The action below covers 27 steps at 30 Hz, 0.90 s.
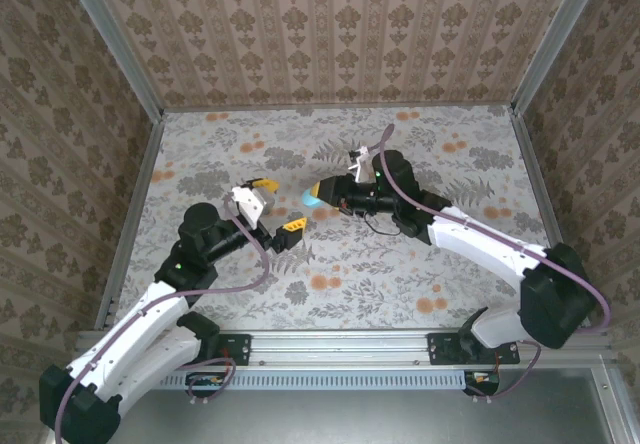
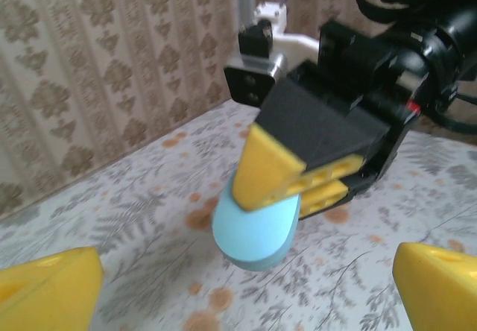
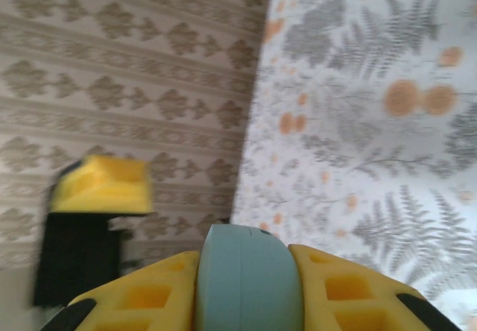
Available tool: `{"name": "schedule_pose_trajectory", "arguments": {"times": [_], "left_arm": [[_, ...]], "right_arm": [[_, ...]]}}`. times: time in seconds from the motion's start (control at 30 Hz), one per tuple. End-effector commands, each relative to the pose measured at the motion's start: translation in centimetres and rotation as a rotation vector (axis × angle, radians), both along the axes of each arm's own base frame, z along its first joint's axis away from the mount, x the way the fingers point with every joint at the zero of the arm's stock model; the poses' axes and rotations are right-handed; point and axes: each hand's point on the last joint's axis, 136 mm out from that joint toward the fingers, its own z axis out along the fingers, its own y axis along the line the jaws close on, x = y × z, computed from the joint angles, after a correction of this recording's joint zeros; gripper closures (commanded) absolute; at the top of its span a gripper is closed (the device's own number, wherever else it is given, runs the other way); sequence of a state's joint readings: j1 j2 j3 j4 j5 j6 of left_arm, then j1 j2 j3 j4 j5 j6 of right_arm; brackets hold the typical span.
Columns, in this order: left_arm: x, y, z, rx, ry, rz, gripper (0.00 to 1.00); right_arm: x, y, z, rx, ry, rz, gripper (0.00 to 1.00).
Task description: Insert the wireless bluetooth earbuds into the charging case
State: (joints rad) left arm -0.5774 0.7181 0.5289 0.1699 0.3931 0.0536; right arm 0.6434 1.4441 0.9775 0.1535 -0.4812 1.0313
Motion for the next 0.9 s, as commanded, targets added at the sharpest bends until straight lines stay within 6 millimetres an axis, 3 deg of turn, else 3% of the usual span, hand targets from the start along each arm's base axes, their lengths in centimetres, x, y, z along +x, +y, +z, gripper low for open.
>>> {"name": "schedule_pose_trajectory", "arguments": {"times": [0.0,0.13,0.3,0.47,0.63,0.87], "left_arm": [[1.1,2.0,-1.5,0.067,0.026,0.124,0.00],[1.6,3.0,-2.8,0.068,0.071,0.182,0.00],[2.0,3.9,-4.4,0.081,0.139,0.230,0.00],[2.0,4.5,-5.2,0.080,0.162,0.250,0.00],[2.1,4.8,-5.5,0.077,0.171,0.264,0.00],[2.4,5.3,-5.8,0.077,0.178,0.283,0.00]], "right_arm": [[1.1,-0.3,-6.5,-0.150,0.048,-0.009,0.75],[2.8,1.0,-11.7,-0.224,0.080,0.030,0.76],[4.5,2.7,-16.4,-0.232,0.139,0.079,0.76],[5.3,3.1,-18.9,-0.242,0.159,0.098,0.75],[4.8,2.2,-21.2,-0.283,0.194,0.097,0.69],[4.2,0.0,-21.2,-0.371,0.178,0.058,0.51]]}}
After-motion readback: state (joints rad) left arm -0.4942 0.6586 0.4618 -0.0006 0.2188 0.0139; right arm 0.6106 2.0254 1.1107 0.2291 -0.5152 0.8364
